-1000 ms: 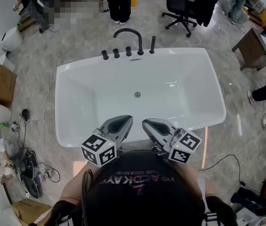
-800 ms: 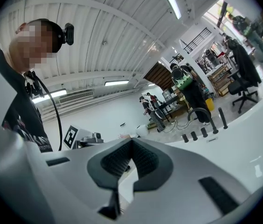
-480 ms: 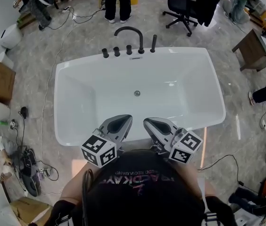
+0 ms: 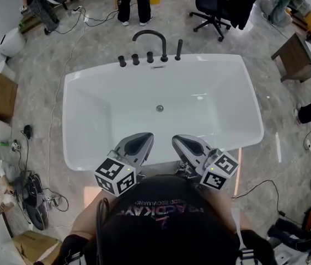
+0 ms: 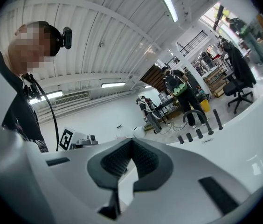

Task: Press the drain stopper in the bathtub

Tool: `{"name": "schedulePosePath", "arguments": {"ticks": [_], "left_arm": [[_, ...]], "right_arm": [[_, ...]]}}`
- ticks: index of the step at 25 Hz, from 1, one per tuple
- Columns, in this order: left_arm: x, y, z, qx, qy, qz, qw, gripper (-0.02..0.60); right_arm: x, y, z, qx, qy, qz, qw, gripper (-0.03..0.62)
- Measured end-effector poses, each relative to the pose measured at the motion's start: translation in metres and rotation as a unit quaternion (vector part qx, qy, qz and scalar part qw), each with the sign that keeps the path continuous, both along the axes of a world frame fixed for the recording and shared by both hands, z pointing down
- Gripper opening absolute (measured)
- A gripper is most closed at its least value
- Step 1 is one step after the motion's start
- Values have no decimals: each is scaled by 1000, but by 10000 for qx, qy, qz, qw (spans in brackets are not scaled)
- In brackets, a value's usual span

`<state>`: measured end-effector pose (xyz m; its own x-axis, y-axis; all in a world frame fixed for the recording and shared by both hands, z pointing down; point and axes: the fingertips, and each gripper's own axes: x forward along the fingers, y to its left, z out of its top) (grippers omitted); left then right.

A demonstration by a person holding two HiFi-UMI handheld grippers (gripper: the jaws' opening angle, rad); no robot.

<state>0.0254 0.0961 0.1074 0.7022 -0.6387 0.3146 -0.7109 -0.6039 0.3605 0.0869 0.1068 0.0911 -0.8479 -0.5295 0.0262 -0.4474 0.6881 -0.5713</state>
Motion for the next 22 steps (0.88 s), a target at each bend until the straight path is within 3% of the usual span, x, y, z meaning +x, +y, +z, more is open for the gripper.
{"name": "schedulePosePath", "arguments": {"ticks": [22], "left_arm": [[0, -12, 3, 19, -250, -42, 9997, 8]], "right_arm": [[30, -24, 7, 157, 470, 389, 9980, 11]]}}
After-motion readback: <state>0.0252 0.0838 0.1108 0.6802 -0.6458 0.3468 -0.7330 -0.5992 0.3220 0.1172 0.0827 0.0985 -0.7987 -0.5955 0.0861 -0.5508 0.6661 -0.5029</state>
